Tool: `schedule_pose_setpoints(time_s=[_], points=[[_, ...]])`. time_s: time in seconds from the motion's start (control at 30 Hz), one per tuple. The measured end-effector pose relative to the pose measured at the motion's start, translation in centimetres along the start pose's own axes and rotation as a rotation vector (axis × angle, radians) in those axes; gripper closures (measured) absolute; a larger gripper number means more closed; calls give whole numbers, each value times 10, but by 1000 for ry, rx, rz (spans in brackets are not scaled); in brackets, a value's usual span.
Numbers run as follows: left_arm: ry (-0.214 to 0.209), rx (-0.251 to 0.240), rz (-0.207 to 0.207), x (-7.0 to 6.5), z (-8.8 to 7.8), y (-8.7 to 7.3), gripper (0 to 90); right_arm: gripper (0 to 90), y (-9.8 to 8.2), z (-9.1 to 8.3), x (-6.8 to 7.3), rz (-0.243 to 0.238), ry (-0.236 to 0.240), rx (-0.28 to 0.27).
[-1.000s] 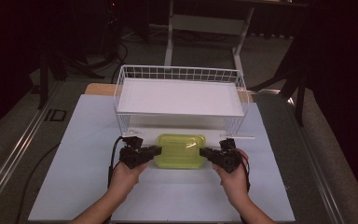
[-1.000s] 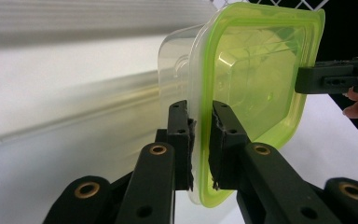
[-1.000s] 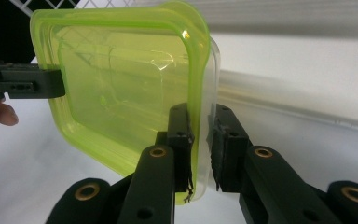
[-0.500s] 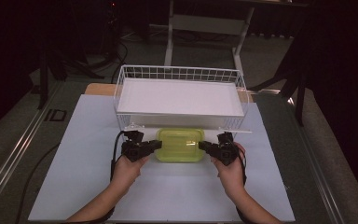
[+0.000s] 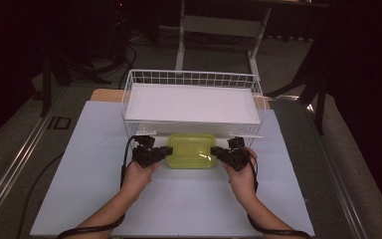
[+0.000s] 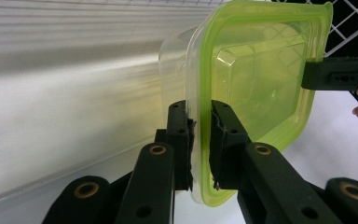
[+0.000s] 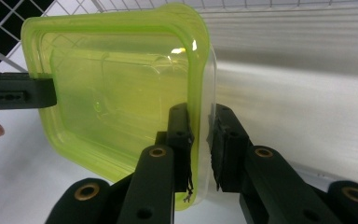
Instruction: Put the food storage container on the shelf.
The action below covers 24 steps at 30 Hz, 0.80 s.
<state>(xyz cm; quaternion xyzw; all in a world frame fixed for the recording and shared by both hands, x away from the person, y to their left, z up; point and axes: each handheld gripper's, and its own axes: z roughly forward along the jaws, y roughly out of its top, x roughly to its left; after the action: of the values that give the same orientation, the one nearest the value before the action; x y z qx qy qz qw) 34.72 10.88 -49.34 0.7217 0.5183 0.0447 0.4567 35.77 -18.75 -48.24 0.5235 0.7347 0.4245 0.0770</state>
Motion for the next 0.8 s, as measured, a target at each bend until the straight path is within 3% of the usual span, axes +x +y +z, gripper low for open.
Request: schedule_pose_setpoints(time_s=[0.37,0.43,0.67,0.7,0.77,0.8], points=[[27,6,11,7,11,3,797,789,4,11,-4,8,-19,-1],[13,3,-2,9,12,5,796,789,5,12,-4,1,-28,-7],[44,-23,38,4,16,8,758,768,5,13,-5,17,-37,-23],[68,-39,61,3,19,8,733,737,5,16,-6,16,-45,-37],[74,-46,56,2,20,8,727,722,5,18,-7,42,-51,-43],[104,-60,97,4,22,9,720,717,5,19,-8,47,-57,-46]])
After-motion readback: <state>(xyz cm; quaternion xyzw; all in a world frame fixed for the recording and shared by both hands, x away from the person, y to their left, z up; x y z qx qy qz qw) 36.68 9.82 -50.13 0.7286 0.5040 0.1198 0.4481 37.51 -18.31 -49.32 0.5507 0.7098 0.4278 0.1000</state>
